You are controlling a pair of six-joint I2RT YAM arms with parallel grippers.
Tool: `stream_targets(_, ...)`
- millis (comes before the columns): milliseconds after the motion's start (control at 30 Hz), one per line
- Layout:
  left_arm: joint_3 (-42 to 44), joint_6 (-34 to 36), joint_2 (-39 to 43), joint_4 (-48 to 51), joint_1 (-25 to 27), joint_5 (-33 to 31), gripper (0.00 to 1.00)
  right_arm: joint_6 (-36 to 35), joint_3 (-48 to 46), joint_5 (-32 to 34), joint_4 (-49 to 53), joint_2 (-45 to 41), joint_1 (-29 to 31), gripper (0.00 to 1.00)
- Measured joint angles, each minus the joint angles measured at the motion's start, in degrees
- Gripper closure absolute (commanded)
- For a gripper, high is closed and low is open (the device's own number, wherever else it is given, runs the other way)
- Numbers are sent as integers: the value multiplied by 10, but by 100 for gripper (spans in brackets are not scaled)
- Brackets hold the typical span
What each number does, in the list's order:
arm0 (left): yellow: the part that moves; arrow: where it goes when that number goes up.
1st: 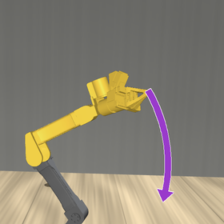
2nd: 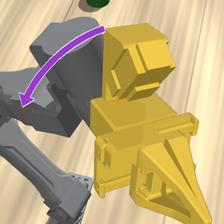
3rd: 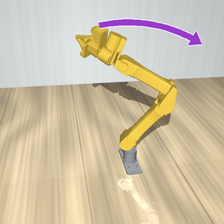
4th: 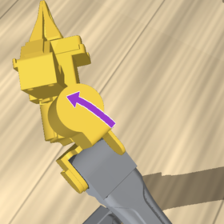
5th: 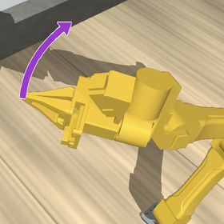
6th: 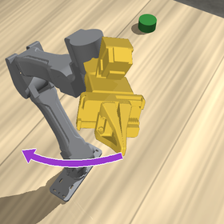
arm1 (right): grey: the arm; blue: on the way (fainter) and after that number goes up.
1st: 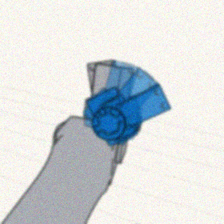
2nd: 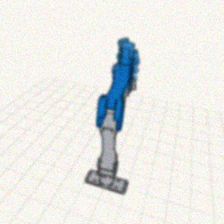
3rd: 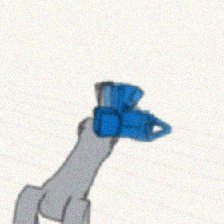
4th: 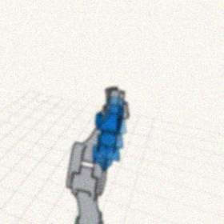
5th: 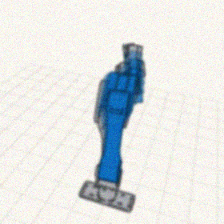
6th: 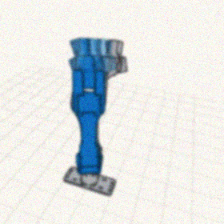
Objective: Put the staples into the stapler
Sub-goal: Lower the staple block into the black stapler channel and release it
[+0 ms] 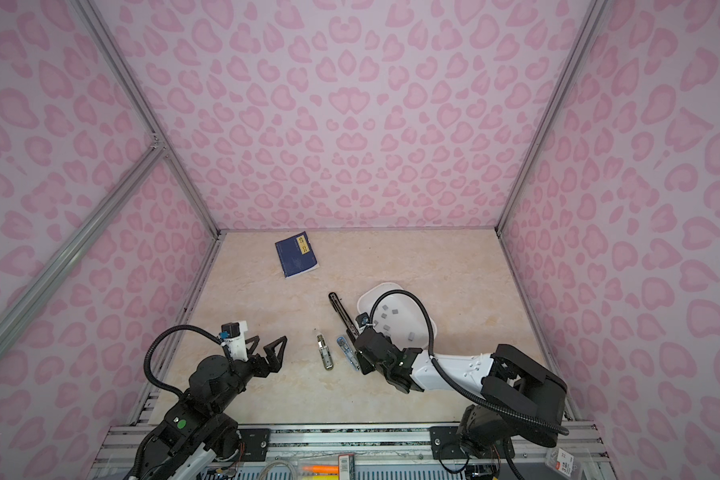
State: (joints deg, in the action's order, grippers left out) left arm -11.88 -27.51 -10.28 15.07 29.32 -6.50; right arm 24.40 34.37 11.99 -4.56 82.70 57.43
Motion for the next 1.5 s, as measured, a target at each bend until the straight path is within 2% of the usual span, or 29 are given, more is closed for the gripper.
stream_targets(933, 0, -6, 0, 0, 2, -10, 0, 12, -20, -5, 14, -25, 2, 87)
stream_targets(1500, 0, -6, 0, 0, 3, -10, 0, 30, -51, -4, 26, -69, 6, 86)
